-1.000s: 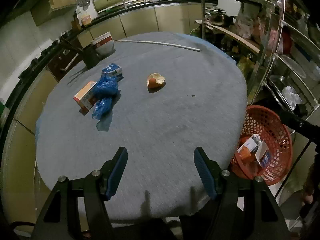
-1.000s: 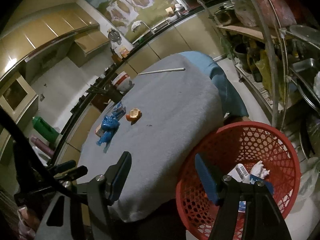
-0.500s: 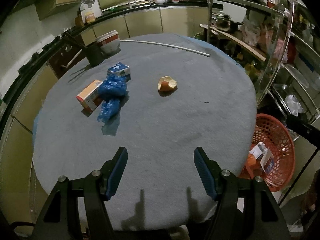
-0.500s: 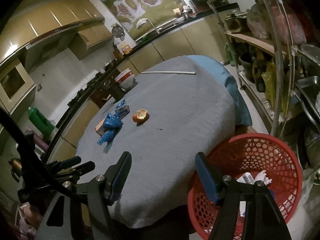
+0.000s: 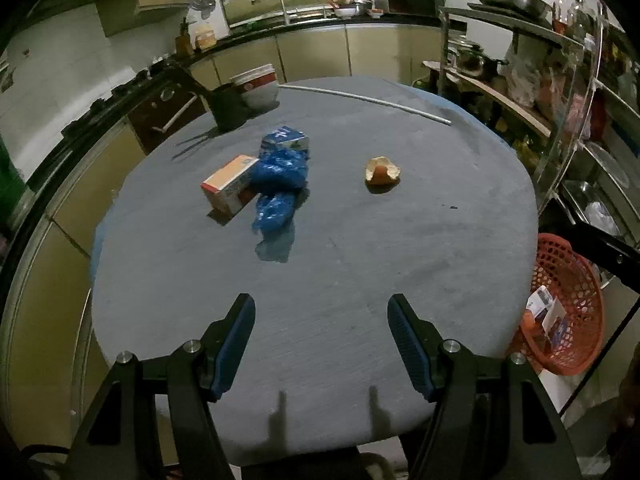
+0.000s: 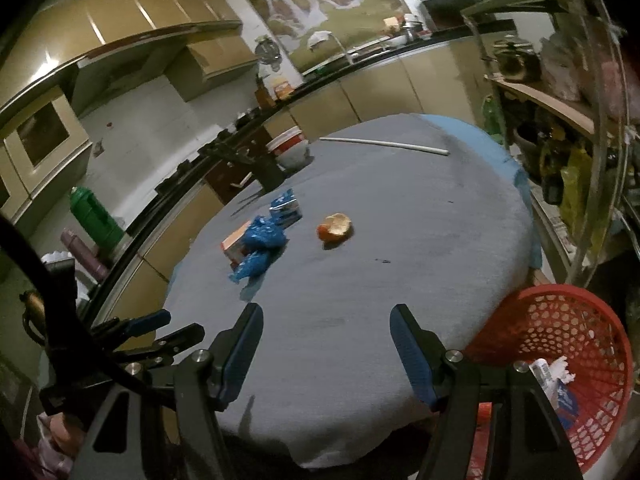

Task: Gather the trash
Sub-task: 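Move both tools back over the table toward the orange peel and blue bag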

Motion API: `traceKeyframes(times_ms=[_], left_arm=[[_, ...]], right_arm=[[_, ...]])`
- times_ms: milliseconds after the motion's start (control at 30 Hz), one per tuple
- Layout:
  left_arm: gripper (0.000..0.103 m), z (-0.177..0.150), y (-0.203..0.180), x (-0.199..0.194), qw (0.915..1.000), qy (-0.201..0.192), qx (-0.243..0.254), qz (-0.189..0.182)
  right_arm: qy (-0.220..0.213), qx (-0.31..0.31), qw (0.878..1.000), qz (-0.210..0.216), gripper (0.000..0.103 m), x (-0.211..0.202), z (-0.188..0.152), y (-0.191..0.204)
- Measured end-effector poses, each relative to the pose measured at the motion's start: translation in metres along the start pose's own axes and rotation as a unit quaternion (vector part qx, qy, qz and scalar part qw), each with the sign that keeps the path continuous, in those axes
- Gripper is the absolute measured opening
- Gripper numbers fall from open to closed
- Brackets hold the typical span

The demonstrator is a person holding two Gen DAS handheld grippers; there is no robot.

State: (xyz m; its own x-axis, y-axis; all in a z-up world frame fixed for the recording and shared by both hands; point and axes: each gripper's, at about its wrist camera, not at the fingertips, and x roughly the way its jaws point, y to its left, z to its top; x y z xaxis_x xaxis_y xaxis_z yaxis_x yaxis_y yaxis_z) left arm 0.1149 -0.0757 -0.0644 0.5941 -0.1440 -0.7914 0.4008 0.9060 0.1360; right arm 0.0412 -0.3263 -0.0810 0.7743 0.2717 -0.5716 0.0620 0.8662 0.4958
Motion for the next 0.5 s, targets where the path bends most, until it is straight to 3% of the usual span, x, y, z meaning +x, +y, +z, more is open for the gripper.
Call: traceKeyframes(times_ms=[500], left_arm=[[0.069,-0.022,0.041,-0.033,0.9990,-0.033,-0.029,0.002]], right_arm=[[-0.009,-0.054,0.998,0.005,0.069,-0.010,-0.010,0.066]])
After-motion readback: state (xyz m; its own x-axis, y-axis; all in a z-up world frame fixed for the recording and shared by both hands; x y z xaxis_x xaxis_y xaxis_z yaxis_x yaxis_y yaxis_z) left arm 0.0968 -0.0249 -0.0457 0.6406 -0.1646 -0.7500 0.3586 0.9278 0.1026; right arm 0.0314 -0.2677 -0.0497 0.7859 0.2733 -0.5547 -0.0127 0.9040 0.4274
